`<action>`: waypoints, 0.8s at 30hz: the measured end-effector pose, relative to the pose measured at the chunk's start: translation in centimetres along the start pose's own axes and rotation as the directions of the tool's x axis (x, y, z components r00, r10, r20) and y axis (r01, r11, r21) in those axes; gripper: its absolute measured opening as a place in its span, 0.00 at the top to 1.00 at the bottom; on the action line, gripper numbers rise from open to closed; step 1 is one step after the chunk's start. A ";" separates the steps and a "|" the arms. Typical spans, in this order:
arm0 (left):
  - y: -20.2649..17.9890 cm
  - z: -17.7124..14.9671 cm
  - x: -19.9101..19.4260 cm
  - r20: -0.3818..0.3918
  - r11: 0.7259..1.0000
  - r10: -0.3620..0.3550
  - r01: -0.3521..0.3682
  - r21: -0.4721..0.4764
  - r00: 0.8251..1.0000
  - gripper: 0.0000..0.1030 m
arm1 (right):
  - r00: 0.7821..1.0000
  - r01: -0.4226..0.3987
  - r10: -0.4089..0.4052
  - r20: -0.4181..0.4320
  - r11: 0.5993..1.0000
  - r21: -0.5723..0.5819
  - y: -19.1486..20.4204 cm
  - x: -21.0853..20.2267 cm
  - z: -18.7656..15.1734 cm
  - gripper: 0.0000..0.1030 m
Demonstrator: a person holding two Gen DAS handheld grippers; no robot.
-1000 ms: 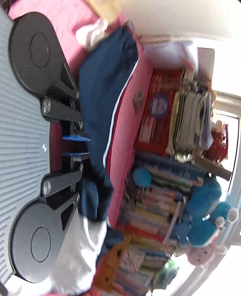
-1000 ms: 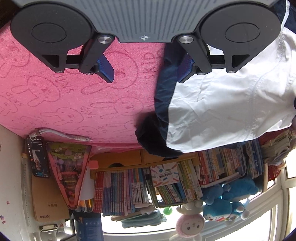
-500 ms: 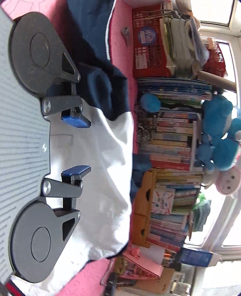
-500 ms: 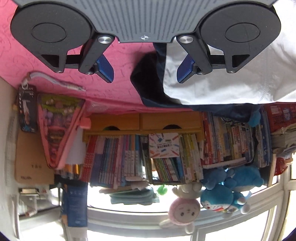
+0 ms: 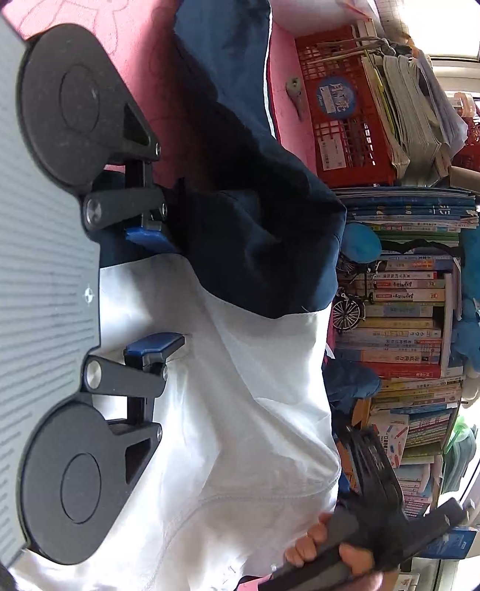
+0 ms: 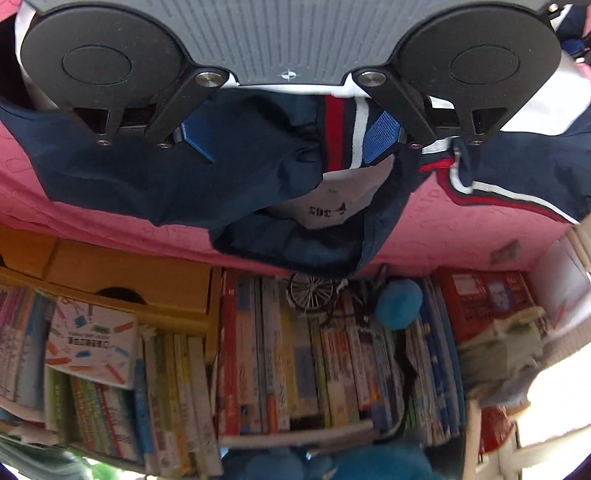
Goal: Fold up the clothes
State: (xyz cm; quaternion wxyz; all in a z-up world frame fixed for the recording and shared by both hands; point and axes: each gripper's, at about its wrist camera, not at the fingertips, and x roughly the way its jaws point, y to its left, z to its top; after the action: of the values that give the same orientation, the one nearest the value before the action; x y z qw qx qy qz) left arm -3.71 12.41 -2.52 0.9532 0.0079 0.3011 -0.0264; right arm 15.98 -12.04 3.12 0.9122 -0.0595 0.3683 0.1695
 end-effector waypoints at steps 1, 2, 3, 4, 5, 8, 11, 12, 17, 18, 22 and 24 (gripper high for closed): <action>0.0 0.0 0.0 0.001 1.000 0.001 -0.001 0.001 1.000 0.55 | 0.998 0.050 -0.051 -0.030 0.998 -0.043 1.0 1.8 0.2 0.16; -0.1 0.0 0.0 0.001 1.000 0.003 -0.003 0.003 1.000 0.55 | 0.992 0.104 -0.109 -0.057 0.992 -0.076 2.1 3.3 0.0 0.14; -0.1 0.0 0.0 0.001 1.000 0.002 -0.002 0.001 1.000 0.55 | 0.985 0.147 -0.154 -0.075 0.985 -0.086 2.6 4.6 -0.3 0.13; -0.1 0.0 0.0 0.002 1.000 0.001 -0.001 -0.001 1.000 0.55 | 0.986 0.147 -0.152 -0.063 0.987 -0.066 2.4 4.8 -0.6 0.13; 0.0 0.0 0.0 0.002 1.000 -0.001 0.001 -0.003 1.000 0.54 | 0.988 0.145 -0.147 -0.049 0.989 -0.043 2.2 5.0 -0.9 0.17; -0.1 0.0 -0.1 0.002 1.000 0.001 -0.001 -0.002 1.000 0.54 | 0.988 0.157 -0.156 -0.010 0.986 0.055 0.4 3.0 -1.0 0.67; -0.1 0.0 -0.1 0.003 1.000 0.002 -0.002 -0.001 1.000 0.54 | 0.991 0.125 -0.129 0.017 0.980 0.154 -2.6 0.4 -0.5 0.76; -0.1 0.0 -0.1 0.003 1.000 0.002 -0.002 -0.001 1.000 0.54 | 0.987 0.144 -0.153 0.040 0.975 0.167 -3.6 -0.7 -0.5 0.77; 0.1 -0.1 -0.2 0.003 1.000 0.008 -0.008 -0.005 1.000 0.51 | 0.912 0.303 -0.348 0.218 0.929 0.213 -8.6 -8.1 -0.5 0.82; 0.1 -0.1 -0.2 0.002 1.000 0.012 -0.012 -0.006 1.000 0.50 | 0.881 0.342 -0.393 0.264 0.913 0.221 -9.7 -9.9 -0.6 0.82; 0.2 -0.2 -0.1 0.001 1.000 0.015 -0.015 -0.007 1.000 0.49 | 0.709 0.523 -0.604 0.364 0.797 0.303 -16.3 -18.0 -0.8 0.82; 0.2 -0.2 -0.1 0.001 1.000 0.017 -0.017 -0.006 1.000 0.48 | 0.624 0.589 -0.693 0.360 0.720 0.367 -20.1 -21.7 -1.3 0.82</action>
State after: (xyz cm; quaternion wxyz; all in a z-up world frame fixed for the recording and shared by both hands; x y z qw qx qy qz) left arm -3.87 12.62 -2.65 0.9535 0.0077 0.3008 -0.0173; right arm 7.74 -36.92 16.87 0.9732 -0.0458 0.1039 -0.2001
